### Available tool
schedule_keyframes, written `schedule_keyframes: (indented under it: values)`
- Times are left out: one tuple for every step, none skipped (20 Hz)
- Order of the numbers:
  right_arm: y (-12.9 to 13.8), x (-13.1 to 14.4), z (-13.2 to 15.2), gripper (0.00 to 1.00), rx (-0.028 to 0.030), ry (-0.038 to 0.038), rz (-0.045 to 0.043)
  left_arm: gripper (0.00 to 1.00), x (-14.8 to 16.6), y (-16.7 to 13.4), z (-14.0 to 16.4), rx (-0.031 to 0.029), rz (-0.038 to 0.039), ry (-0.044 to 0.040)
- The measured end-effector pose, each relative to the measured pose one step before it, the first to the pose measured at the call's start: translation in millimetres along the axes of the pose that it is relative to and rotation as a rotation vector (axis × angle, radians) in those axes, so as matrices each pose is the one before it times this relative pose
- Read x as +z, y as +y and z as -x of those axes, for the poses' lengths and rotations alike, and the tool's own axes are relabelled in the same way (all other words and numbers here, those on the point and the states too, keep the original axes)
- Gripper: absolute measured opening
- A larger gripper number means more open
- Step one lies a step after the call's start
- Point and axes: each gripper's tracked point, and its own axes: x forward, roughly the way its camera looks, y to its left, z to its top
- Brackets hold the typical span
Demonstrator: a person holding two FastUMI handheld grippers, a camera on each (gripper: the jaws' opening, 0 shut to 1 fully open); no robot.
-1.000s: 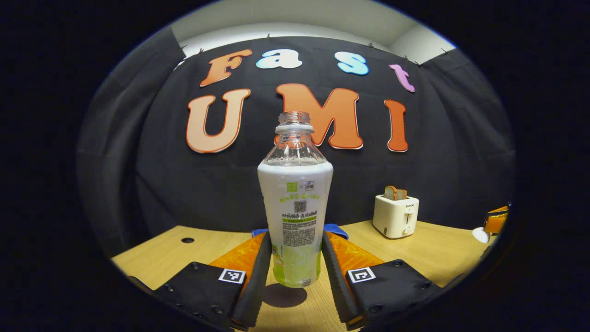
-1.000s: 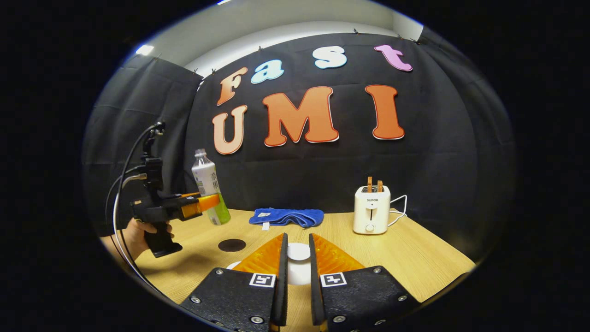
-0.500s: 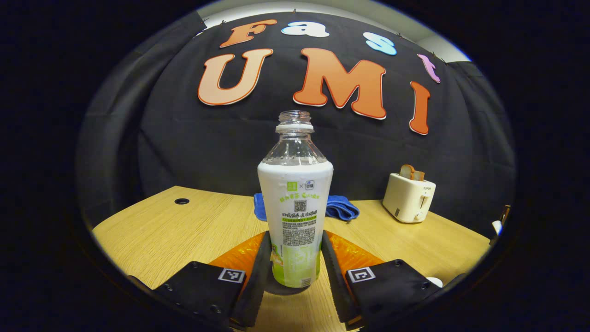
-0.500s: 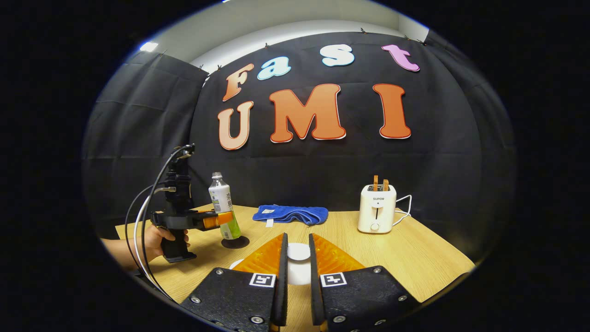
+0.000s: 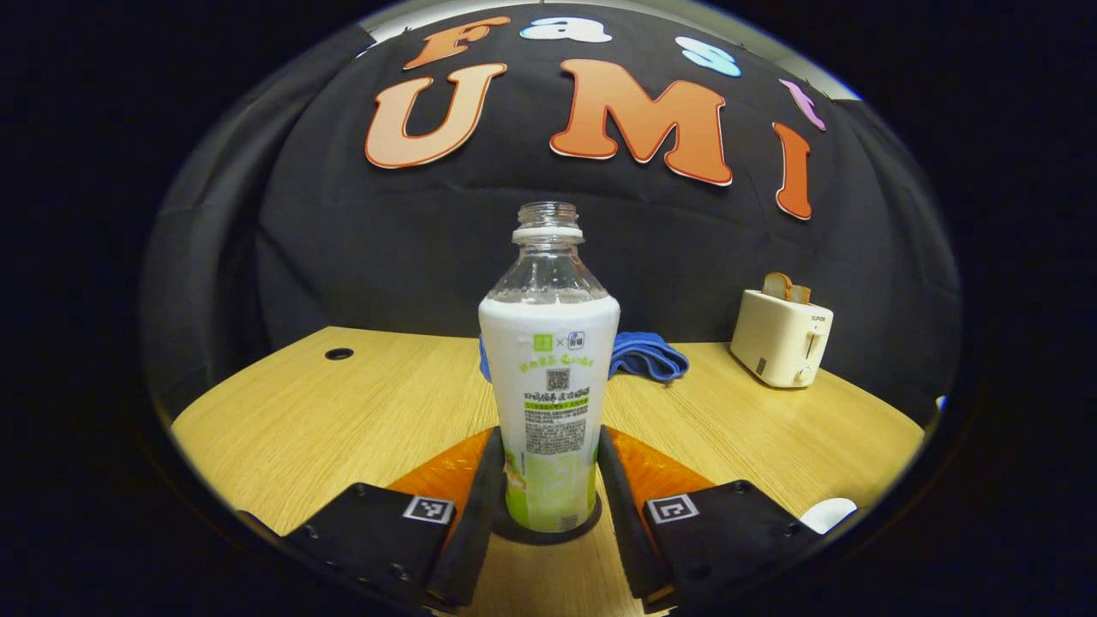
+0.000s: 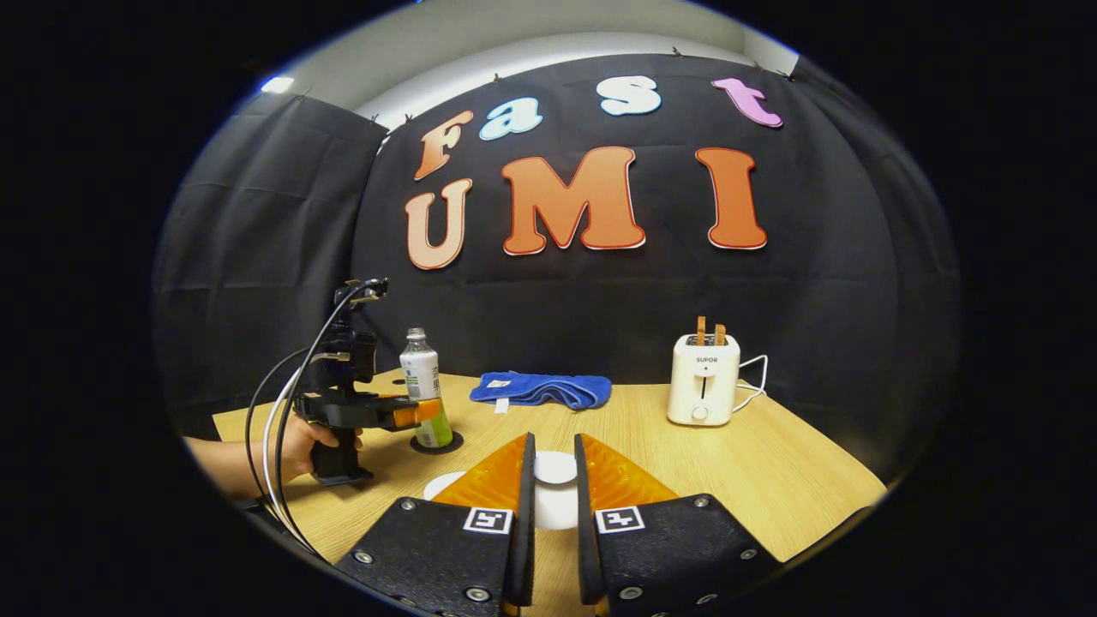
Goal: Open the teacup lid with one hand, grasp the water bottle and pour water into the teacup with the other hand; after pouring, place the water bottle on the coaster and then close the teacup lid.
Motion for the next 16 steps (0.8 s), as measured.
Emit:
schedule_keyframes:
  values:
    - [0.65,-0.83,-0.14,0.21,0.00095,0.00211,0.00251,0.68,-1.48,0.72,-0.39,0.00057,0.00101,-0.00425]
    - [-0.28,-0.63,-0.25,0.21,-0.00048,0.00111,0.002,0.7,1.89,-0.39,0.15,-0.00436,0.00323,-0.00694]
    - [0.1,-0.85,-0.69,0.21,0.00141,0.00198,0.00046,0.7,-1.07,-1.3,1.12,-0.00697,0.00048,0.00321]
    - [0.61,-0.69,-0.21,0.21,0.00004,0.00087,-0.003,0.72,-1.65,-0.68,0.95,-0.00361,-0.00527,0.00321]
    - [1.05,-0.66,-0.86,0.21,0.00316,0.00161,-0.00407,0.75,-4.08,-0.72,-0.02,-0.00183,-0.01551,0.00883]
    - [1.41,-1.67,-1.44,0.21,0.00365,0.0041,-0.00237,0.82,-4.09,1.59,1.82,0.01031,-0.02245,0.01043]
    - [1.02,-1.0,-0.84,0.21,0.0013,0.0043,0.00031,0.93,-0.37,-2.57,0.66,0.0022,-0.01497,-0.00147]
    - [1.8,-1.32,-0.3,0.21,0.00307,0.00338,0.00291,0.97,0.65,-2.76,2.95,-0.00942,-0.01148,-0.00237]
    - [2.24,-1.12,-0.85,0.21,0.00423,0.00203,0.00381,1.0,0.05,-1.95,1.91,-0.00657,-0.00896,-0.00557]
    - [1.72,-0.42,-0.26,0.21,0.00371,0.00168,0.00241,1.0,0.75,-1.18,2.76,-0.00271,-0.00931,-0.00216]
    - [1.99,-0.49,-0.82,0.21,0.00502,0.0002,0.00203,1.0,-0.49,-1.89,2.14,0.00115,-0.00672,-0.00318]
    - [1.57,-0.12,-1.61,0.21,0.00373,-0.00238,0.00264,1.0,-1.46,-0.96,3.61,-0.00223,-0.00378,-0.00495]
    - [0.82,-1.5,-2.02,0.21,0.00288,0.0012,-0.00178,1.0,1.22,-1.64,4.67,-0.00492,-0.00307,-0.00773]
    - [1.33,-3.86,-1.86,0.21,0.00595,0.00702,-0.00437,1.0,-1.83,-1.03,4.51,-0.00361,-0.0084,0.00033]
    - [1.34,-2.72,-1.92,0.21,0.00164,0.00788,-0.00569,1.0,0.5,-0.2,5.78,0.00155,-0.01263,-0.00802]
    - [0.36,-2.38,-2.78,0.21,-0.00029,0.00713,-0.00427,1.0,3.37,-0.72,5.16,-0.00176,-0.01358,-0.01412]
